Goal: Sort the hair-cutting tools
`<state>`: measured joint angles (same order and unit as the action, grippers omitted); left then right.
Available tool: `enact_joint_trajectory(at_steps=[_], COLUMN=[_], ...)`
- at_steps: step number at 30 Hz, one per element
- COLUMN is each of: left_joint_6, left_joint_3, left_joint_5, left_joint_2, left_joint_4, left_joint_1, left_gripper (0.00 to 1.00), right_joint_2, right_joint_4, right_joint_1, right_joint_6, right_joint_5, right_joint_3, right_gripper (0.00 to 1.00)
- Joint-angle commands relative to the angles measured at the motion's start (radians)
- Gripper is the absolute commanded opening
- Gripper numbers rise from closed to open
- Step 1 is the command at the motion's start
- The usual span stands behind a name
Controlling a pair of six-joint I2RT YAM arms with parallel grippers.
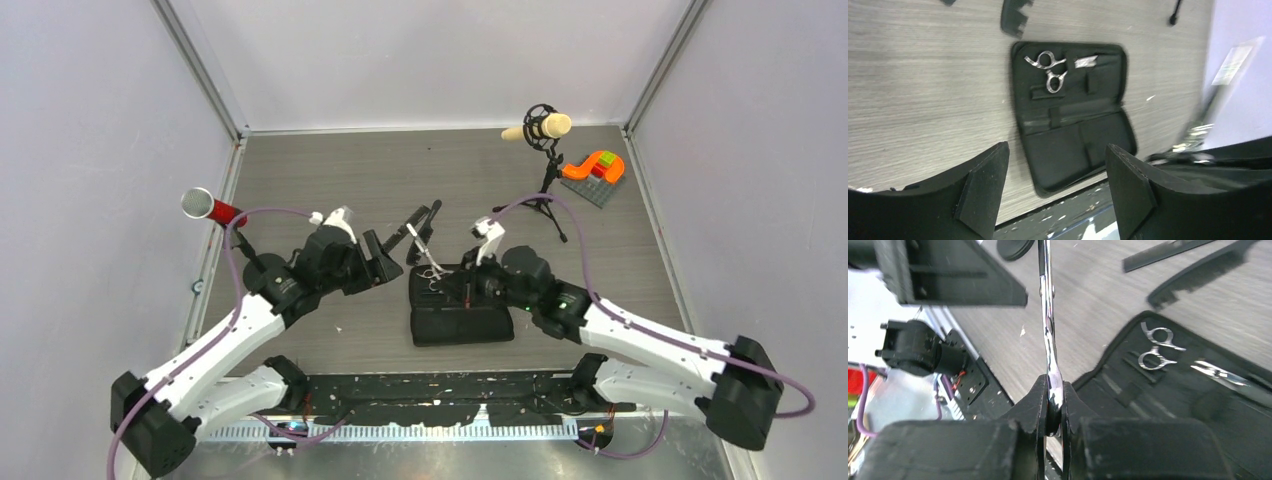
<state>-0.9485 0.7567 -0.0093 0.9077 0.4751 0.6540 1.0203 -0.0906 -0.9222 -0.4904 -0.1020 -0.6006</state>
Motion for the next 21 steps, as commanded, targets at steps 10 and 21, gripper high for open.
enact_joint_trajectory(at_steps=[10,21], left_joint_6=[0.316,0.335], left_joint_3=[0.131,0.171], left_joint_5=[0.201,0.264], left_joint_2=[0.464,0.679], left_joint_4=[0.058,0.008], left_joint_1=[0.055,0.105], left_gripper=[0.63,0.51], right_joint_2=[-0.295,-0.242], right_joint_4=[0.359,0.464], right_joint_1=[0.246,0.255], right_joint_6=[0.033,0.111], right_joint_5=[0.217,0.257], right_joint_3=[0.073,0.008], right_gripper=[0.05,0.05])
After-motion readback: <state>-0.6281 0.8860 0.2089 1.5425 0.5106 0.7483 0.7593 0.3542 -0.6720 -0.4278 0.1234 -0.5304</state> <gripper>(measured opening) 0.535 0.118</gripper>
